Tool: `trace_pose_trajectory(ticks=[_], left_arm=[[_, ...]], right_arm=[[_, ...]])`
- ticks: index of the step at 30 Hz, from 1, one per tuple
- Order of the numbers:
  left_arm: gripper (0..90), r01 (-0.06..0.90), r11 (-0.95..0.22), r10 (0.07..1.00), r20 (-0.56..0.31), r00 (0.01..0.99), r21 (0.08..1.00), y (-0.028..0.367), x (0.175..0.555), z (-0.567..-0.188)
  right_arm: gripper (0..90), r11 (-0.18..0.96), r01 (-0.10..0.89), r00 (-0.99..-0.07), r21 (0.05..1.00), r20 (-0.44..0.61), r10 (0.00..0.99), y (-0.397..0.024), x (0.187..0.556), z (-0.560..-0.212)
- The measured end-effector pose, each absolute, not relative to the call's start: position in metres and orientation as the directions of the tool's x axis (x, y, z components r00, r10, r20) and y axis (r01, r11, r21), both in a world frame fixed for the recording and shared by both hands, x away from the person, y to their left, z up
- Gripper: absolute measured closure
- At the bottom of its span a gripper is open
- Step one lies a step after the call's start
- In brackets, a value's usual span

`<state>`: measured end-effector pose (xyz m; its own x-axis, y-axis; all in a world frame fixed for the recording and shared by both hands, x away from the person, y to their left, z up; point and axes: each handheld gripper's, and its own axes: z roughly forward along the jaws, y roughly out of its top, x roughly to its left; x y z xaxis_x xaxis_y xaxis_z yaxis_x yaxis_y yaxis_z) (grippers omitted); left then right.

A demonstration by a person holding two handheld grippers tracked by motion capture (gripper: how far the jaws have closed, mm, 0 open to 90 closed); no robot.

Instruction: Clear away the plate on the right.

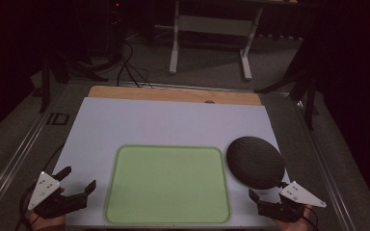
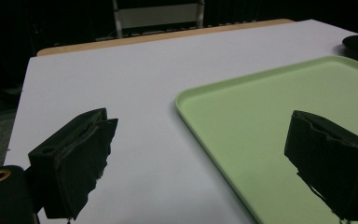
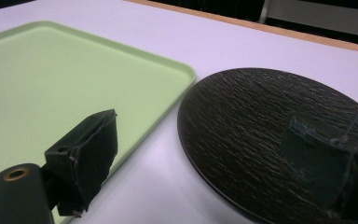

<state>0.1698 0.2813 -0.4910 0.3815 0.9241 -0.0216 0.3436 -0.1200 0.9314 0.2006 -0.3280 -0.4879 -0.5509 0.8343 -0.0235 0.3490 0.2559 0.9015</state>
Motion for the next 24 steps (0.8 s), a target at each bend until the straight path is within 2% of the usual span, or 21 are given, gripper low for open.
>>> trace_pose_trajectory(ticks=[24], left_arm=[[7.8,0.340,-0.115,0.922,-0.027,0.386,0.933,0.2799,0.1712,-0.4935]], right_arm=[[11.6,0.302,0.354,-0.561,0.885,-0.057,0.826,-0.3259,0.2063,-0.4907]])
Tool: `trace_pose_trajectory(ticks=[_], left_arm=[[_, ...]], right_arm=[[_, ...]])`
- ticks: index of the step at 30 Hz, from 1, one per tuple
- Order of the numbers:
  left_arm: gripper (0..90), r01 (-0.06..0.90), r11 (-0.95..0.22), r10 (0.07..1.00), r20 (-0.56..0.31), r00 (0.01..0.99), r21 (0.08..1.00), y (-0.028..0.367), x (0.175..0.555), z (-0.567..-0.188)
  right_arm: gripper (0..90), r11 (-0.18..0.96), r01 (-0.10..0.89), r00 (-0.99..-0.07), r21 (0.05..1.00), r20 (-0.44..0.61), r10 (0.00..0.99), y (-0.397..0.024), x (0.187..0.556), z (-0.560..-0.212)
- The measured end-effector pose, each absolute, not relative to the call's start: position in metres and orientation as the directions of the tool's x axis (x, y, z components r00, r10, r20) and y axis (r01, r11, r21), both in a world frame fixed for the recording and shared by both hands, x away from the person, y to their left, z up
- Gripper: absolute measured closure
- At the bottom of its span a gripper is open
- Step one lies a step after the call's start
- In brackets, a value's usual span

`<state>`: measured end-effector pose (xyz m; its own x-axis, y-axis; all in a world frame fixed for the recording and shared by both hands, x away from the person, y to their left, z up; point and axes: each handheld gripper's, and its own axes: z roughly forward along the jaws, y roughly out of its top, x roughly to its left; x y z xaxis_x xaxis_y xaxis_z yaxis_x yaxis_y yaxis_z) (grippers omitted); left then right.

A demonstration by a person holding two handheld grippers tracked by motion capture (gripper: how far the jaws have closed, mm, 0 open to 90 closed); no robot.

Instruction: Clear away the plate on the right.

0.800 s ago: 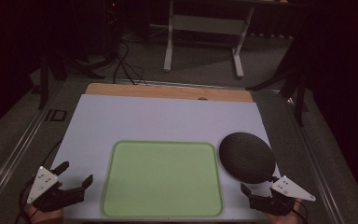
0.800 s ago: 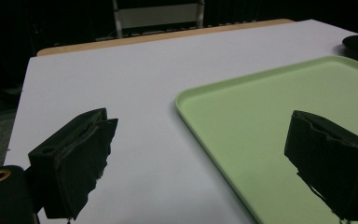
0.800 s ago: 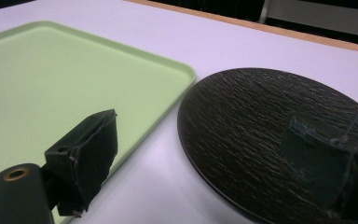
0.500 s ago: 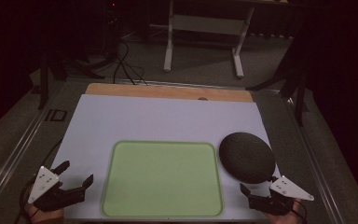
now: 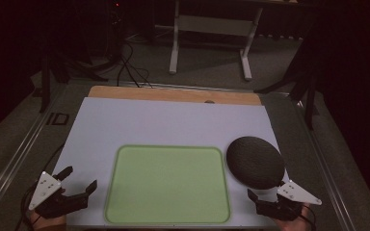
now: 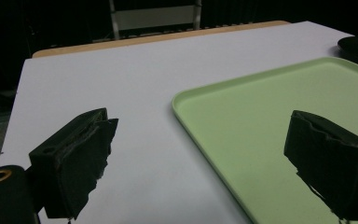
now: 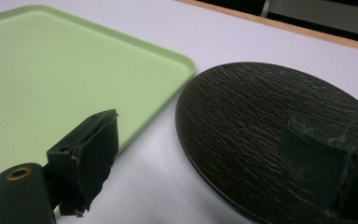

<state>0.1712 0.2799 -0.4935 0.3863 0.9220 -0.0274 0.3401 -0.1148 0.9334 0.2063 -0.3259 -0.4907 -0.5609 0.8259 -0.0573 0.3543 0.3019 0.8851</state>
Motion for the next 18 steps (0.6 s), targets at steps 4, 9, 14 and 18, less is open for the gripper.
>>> trace_pose_trajectory(ticks=[4,9,14,18], left_arm=[[8.8,0.340,-0.107,0.928,-0.029,0.372,0.934,0.281,0.171,-0.494],[8.8,0.345,-0.102,0.929,-0.035,0.369,0.933,0.281,0.172,-0.495],[9.1,0.351,-0.119,0.925,-0.025,0.379,0.929,0.279,0.173,-0.495],[9.1,0.353,-0.111,0.925,-0.033,0.378,0.929,0.280,0.174,-0.496]], right_arm=[[14.7,0.335,0.346,-0.574,0.876,-0.085,0.814,-0.328,0.209,-0.488],[20.0,0.382,0.348,-0.579,0.856,-0.125,0.806,-0.332,0.211,-0.487],[24.0,0.416,0.348,-0.567,0.840,-0.166,0.807,-0.339,0.214,-0.486],[33.6,0.464,0.328,-0.574,0.823,-0.216,0.790,-0.342,0.216,-0.486]])
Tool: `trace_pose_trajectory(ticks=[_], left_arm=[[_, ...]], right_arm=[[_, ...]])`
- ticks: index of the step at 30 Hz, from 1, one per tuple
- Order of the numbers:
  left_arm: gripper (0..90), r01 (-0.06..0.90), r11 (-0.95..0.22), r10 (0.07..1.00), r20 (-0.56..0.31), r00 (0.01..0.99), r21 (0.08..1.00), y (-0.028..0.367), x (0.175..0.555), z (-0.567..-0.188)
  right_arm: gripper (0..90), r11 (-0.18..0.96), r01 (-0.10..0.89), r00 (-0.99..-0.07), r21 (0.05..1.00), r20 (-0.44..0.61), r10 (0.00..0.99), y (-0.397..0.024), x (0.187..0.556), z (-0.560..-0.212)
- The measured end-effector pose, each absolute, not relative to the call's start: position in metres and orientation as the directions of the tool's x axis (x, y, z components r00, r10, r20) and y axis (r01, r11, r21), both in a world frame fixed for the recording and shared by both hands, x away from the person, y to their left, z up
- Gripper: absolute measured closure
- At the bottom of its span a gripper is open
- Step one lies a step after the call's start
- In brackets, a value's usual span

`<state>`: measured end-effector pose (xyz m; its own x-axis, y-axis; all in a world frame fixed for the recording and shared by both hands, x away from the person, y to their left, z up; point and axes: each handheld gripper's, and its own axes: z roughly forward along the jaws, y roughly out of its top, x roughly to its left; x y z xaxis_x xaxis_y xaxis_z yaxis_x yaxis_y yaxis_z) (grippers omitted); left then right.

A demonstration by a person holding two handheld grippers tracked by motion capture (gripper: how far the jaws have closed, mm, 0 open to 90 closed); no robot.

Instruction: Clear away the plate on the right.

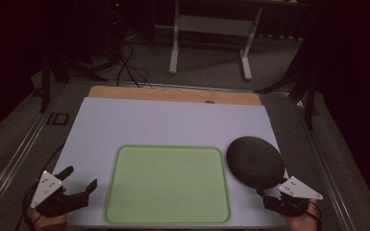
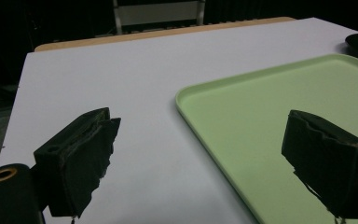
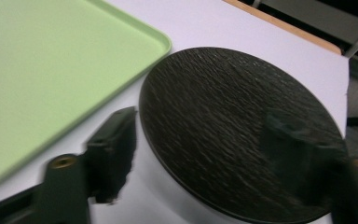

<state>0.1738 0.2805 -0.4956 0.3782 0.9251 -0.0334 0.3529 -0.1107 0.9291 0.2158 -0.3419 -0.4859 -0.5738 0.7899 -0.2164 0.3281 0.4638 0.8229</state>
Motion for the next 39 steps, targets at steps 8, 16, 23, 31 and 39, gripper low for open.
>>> trace_pose_trajectory(ticks=[8,16,23,31,39], left_arm=[[9.6,0.358,-0.108,0.923,-0.041,0.383,0.928,0.280,0.177,-0.497],[9.7,0.362,-0.108,0.922,-0.043,0.386,0.926,0.279,0.179,-0.498],[9.8,0.365,-0.113,0.921,-0.041,0.388,0.924,0.278,0.180,-0.498],[9.8,0.369,-0.108,0.922,-0.045,0.383,0.923,0.278,0.181,-0.499],[9.9,0.369,-0.108,0.923,-0.045,0.383,0.923,0.278,0.181,-0.499]], right_arm=[[36.9,0.545,0.307,-0.580,0.780,-0.300,0.757,-0.343,0.220,-0.488],[43.1,0.596,0.305,-0.589,0.743,-0.345,0.731,-0.346,0.223,-0.492],[46.8,0.651,0.313,-0.605,0.691,-0.384,0.698,-0.350,0.225,-0.501],[49.4,0.747,0.287,-0.637,0.599,-0.463,0.616,-0.353,0.226,-0.508],[51.5,0.837,0.233,-0.666,0.494,-0.547,0.508,-0.348,0.225,-0.514]])
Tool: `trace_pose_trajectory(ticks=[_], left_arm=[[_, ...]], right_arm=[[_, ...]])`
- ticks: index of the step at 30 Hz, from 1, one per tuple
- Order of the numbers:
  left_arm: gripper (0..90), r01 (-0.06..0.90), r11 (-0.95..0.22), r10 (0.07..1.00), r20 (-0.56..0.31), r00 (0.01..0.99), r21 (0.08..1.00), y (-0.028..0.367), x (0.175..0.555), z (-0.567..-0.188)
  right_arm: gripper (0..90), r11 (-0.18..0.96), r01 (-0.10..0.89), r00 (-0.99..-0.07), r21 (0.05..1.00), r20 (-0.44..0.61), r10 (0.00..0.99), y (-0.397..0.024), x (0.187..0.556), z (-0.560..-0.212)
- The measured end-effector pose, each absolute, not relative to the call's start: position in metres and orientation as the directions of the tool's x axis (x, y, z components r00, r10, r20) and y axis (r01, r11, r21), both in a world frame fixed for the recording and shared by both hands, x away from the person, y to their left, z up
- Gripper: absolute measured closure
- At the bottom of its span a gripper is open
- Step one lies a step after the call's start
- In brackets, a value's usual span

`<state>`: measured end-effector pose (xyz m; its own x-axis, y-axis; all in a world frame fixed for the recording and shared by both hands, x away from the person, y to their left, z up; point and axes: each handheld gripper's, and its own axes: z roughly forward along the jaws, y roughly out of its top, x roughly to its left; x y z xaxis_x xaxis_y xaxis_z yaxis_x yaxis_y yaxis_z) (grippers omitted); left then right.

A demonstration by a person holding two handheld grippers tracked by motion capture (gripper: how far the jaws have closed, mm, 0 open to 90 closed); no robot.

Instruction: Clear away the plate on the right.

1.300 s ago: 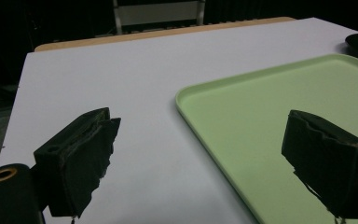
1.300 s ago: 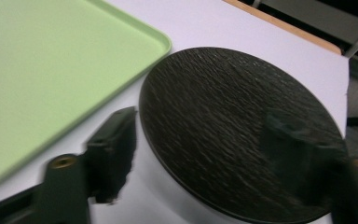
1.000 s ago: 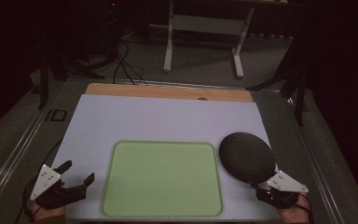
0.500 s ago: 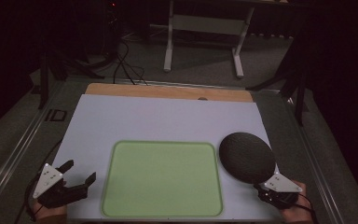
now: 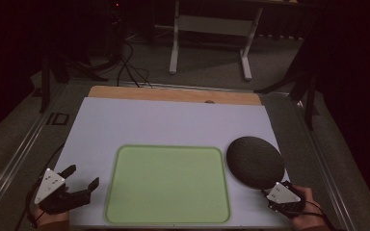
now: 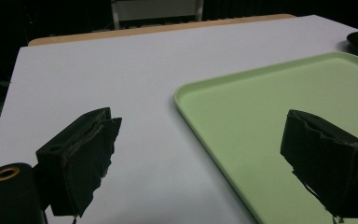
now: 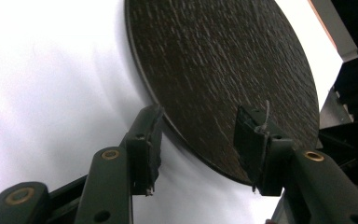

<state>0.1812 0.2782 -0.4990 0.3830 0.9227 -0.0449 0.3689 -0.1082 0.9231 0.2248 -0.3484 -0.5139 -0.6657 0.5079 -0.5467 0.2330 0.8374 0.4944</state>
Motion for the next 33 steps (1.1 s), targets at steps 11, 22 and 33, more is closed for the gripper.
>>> trace_pose_trajectory(ticks=[11,22,33], left_arm=[[10.1,0.370,-0.109,0.923,-0.044,0.382,0.922,0.278,0.181,-0.499],[10.3,0.371,-0.110,0.923,-0.044,0.382,0.922,0.278,0.181,-0.499],[10.5,0.373,-0.114,0.923,-0.042,0.384,0.921,0.278,0.182,-0.499]], right_arm=[[54.8,0.915,0.165,-0.672,0.367,-0.637,0.377,-0.337,0.221,-0.523],[65.5,0.988,0.051,-0.581,0.146,-0.800,0.148,-0.319,0.221,-0.542],[71.6,1.000,0.006,-0.484,0.000,-0.875,0.003,-0.314,0.227,-0.558]])
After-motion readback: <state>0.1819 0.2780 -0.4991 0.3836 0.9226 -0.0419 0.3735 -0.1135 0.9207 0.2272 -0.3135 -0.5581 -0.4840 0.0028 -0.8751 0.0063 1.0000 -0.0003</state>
